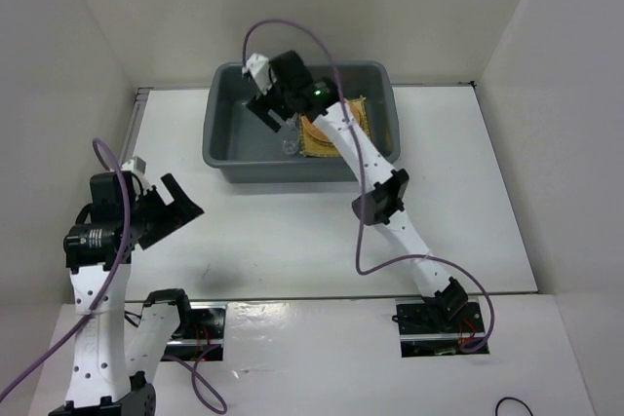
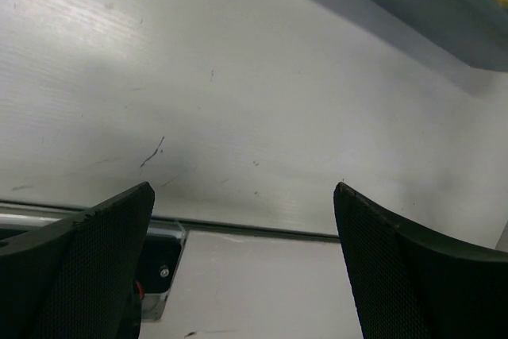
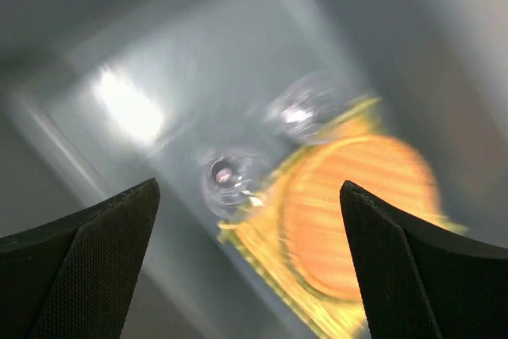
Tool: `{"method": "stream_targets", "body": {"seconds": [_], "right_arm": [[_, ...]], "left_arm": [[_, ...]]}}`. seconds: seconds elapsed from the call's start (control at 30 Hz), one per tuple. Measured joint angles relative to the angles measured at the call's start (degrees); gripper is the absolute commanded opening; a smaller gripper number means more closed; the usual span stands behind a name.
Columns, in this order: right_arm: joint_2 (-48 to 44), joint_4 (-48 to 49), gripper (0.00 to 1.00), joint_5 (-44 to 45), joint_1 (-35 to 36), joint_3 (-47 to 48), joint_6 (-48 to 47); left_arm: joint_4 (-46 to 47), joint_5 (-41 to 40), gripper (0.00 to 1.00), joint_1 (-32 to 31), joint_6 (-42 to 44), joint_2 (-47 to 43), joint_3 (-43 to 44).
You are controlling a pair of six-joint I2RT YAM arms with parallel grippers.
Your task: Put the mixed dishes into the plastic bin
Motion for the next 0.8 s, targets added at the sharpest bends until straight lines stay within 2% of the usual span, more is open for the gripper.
{"method": "stream_targets", "body": {"seconds": [0.2, 0.27, 0.37, 0.43, 0.5, 0.6, 0.8], "right_arm": [[-18.8, 0.96, 0.99, 0.33, -2.89, 1.25, 6.38], [-23.56, 0.76, 0.99, 0.98, -5.75, 1.03, 7.87], [-31.23, -0.13, 0.99, 0.22, -11.63, -6.32, 8.98], [-37.22, -0.72, 0.99, -0.7, -16.06, -17.27, 9.35], [-43.06, -1.22, 0.99, -1.92, -20.41, -29.73, 9.53], [-50.66, -5.09, 0.99, -4.52, -25.33, -47.63, 9.38], [-65.85, -7.02, 0.99, -6.78, -26.29, -71.41, 8.81]], "left_arm": [[8.74, 0.52, 1.0, 0.02, 0.0, -2.8, 2.16], [14.38, 0.39, 1.0, 0.04, -0.11, -7.45, 1.7], [23.61, -2.84, 1.0, 0.04, -0.28, -17.88, 0.37], [27.45, -5.14, 1.0, 0.04, -0.09, -22.27, 0.61], [30.29, -6.82, 1.0, 0.04, 0.11, -22.32, 1.14], [31.76, -8.04, 1.0, 0.04, 0.33, -17.7, 0.26], [32.39, -6.6, 1.0, 0.04, 2.01, -4.35, -2.82]]}}
